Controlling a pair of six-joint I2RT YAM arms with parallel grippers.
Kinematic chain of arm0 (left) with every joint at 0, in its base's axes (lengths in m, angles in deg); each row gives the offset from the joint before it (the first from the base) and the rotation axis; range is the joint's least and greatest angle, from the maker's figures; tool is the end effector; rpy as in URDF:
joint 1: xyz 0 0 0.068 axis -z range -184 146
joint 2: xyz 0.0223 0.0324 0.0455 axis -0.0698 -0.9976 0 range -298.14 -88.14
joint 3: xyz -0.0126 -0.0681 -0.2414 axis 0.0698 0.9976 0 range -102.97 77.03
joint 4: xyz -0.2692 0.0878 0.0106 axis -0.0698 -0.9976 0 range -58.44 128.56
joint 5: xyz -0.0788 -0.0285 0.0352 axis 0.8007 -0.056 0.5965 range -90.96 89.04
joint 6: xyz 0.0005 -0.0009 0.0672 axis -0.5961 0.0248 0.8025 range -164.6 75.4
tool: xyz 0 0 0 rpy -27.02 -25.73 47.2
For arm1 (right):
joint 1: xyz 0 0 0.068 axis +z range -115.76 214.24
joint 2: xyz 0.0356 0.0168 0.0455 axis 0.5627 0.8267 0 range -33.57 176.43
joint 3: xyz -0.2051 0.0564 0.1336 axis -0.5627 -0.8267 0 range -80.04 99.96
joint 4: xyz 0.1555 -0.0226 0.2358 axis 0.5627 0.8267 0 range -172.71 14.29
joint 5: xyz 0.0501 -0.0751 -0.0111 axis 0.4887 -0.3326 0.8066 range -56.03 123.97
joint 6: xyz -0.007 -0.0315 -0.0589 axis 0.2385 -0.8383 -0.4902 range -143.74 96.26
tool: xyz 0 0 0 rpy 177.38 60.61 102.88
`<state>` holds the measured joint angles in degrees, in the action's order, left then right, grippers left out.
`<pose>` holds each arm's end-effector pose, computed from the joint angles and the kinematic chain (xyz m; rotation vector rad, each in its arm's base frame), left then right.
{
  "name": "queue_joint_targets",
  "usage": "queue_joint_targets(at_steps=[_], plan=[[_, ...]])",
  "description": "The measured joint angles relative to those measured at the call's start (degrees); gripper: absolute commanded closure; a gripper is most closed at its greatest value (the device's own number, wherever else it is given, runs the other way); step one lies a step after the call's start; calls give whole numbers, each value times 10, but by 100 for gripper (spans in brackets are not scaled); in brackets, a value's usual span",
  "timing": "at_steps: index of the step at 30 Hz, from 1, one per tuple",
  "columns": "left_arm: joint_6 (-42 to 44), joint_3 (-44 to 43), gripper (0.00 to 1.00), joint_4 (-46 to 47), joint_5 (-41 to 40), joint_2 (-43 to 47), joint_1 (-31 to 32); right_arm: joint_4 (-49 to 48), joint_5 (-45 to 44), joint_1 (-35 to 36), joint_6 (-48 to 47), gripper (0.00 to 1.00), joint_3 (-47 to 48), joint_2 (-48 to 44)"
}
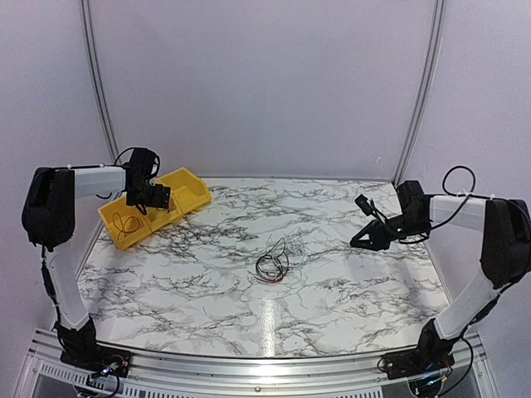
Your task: Untangle the cables
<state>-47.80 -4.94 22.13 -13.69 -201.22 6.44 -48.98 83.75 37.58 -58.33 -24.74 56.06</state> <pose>0.4550 -0.0719 0.1554 0.0474 2.3789 0.1536 0.3115 0.0592 0.1525 -0.9803 2.1912 0.9434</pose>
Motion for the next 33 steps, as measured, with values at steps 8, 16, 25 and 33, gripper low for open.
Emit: queue_joint_targets(at_steps=[8,16,25,33], plan=[[-27,30,1,-23,-2,123,3,8,2,0,-2,71,12,-5],[-21,75,1,-15,21,220,22,8,-4,0,-3,71,12,-35],[-10,121,1,9,-14,378,93,-8,-63,0,21,30,32,-170],[-37,283,42,275,53,451,94,-161,-60,1,92,2,2,-260]])
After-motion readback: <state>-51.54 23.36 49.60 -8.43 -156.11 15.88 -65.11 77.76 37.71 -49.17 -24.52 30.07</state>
